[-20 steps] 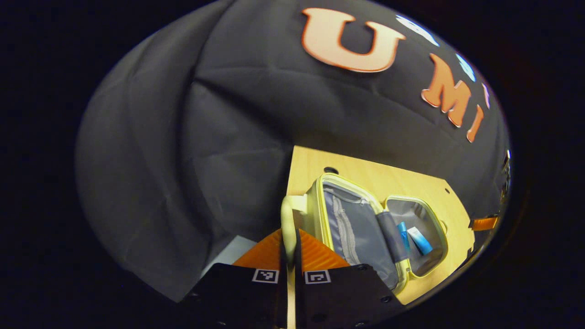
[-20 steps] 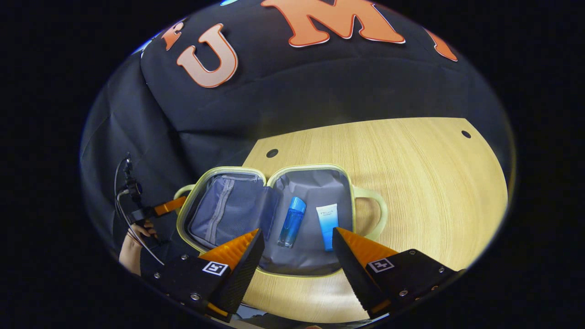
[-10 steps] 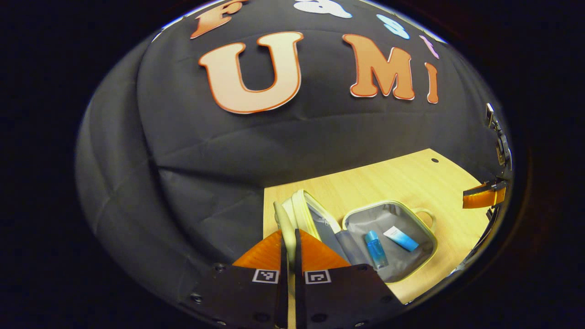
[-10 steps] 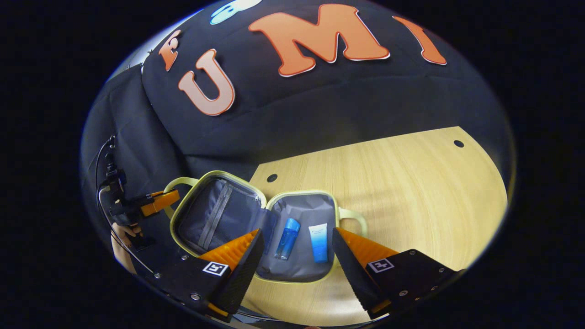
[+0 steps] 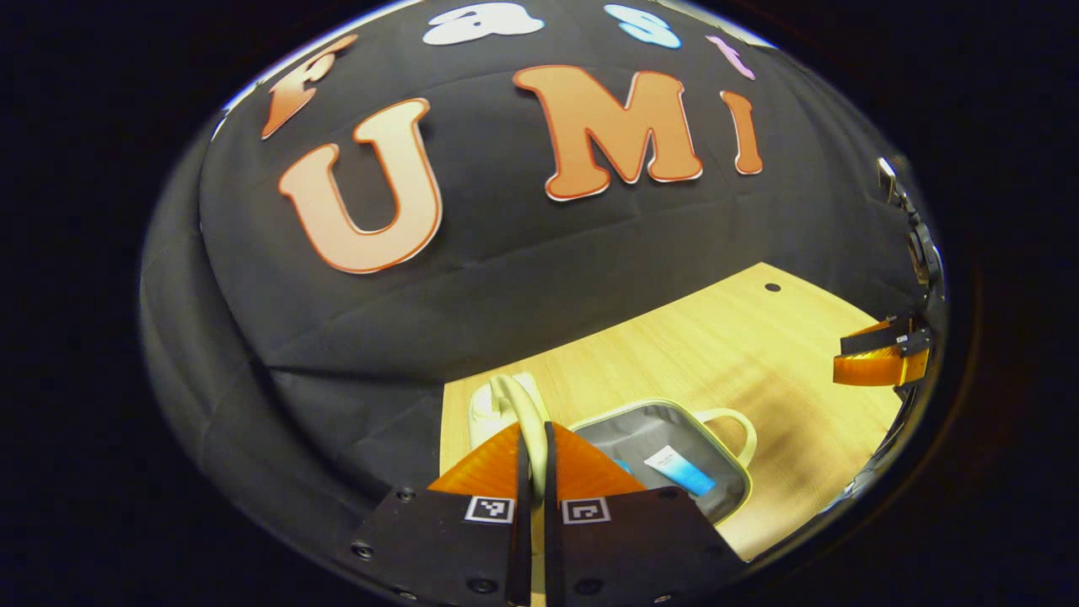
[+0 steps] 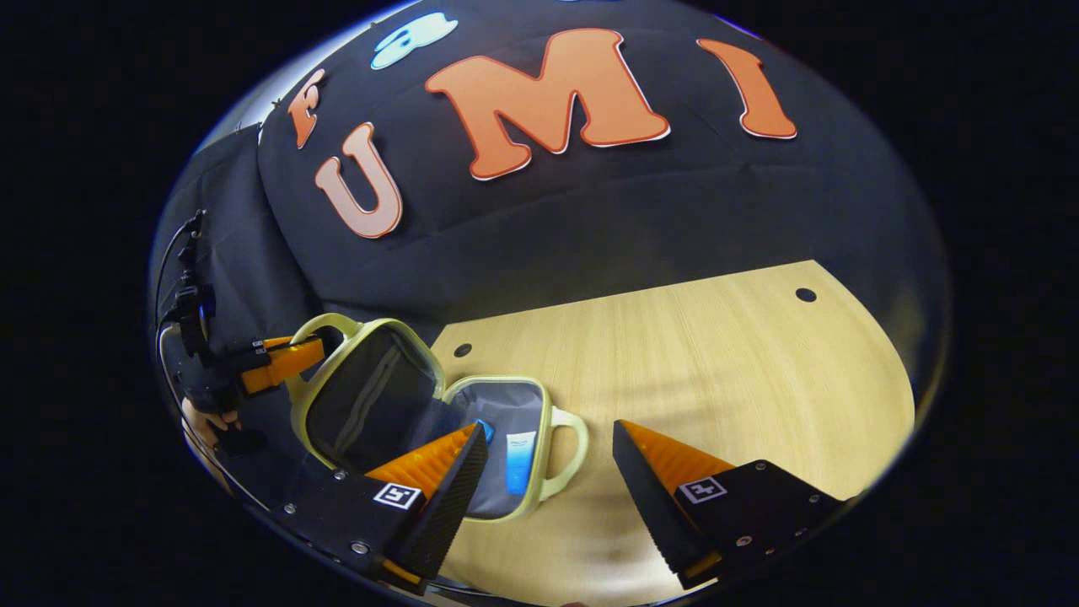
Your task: First open the suitcase, pack the skin care products into it, and then close the suitcase.
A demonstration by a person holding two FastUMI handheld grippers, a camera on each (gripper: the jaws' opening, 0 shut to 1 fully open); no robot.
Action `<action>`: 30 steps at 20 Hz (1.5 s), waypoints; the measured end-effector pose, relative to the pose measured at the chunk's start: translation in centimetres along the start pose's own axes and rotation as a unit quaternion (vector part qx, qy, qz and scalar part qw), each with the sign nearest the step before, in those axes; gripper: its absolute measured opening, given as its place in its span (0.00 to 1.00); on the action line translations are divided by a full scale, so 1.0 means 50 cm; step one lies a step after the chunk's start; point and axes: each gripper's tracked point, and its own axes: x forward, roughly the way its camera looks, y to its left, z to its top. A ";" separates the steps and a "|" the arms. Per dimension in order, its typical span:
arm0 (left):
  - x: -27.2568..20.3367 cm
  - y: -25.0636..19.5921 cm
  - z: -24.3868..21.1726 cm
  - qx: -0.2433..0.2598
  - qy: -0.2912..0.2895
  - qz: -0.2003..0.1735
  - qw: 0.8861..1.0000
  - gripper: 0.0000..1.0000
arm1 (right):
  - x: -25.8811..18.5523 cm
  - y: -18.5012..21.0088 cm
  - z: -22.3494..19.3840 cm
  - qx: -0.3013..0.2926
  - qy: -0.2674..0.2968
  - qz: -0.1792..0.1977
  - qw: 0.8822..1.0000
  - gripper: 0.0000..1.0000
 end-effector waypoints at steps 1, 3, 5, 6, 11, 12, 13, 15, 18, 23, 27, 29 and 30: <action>0.003 -0.033 0.012 0.002 0.001 -0.004 1.000 0.06 | 0.001 -0.020 0.003 0.000 -0.001 0.003 1.000 0.95; 0.018 -0.093 0.025 -0.001 0.006 -0.007 1.000 0.07 | 0.001 -0.063 0.011 -0.004 -0.004 0.006 1.000 0.95; 0.037 -0.141 0.029 0.006 0.013 0.004 1.000 0.07 | 0.003 -0.105 0.004 -0.014 0.003 0.006 1.000 0.95; 0.047 -0.167 0.027 0.012 0.017 0.006 1.000 0.06 | 0.001 -0.125 0.007 -0.016 0.004 0.009 1.000 0.95; 0.100 -0.325 0.001 0.036 0.055 -0.007 0.998 0.06 | 0.004 -0.220 0.013 -0.007 0.021 0.016 1.000 0.95; 0.119 -0.352 -0.008 0.040 0.064 -0.012 0.997 0.06 | 0.005 -0.240 0.014 -0.010 0.024 0.015 1.000 0.96; 0.138 -0.382 -0.023 0.045 0.075 -0.015 0.996 0.07 | 0.006 -0.261 0.014 -0.016 0.027 0.012 0.999 0.96; 0.174 -0.432 -0.051 0.051 0.097 -0.020 0.994 0.07 | 0.005 -0.307 0.010 -0.027 0.031 0.002 0.999 0.95; 0.246 -0.488 -0.123 0.054 0.125 -0.027 0.990 0.07 | 0.006 -0.357 0.000 -0.029 0.037 -0.007 0.999 0.95; 0.326 -0.529 -0.205 0.062 0.176 -0.023 0.982 0.07 | 0.012 -0.419 -0.022 -0.021 0.047 -0.013 0.999 0.95; 0.331 -0.556 -0.219 0.080 0.177 0.005 0.981 0.09 | 0.024 -0.450 -0.025 -0.030 0.048 -0.010 0.998 0.95; 0.334 -0.563 -0.224 0.078 0.186 0.002 0.979 0.10 | 0.022 -0.463 -0.032 -0.039 0.055 -0.007 0.998 0.95; 0.344 -0.562 -0.229 0.075 0.183 -0.001 0.980 0.10 | 0.021 -0.464 -0.036 -0.042 0.060 -0.003 0.997 0.96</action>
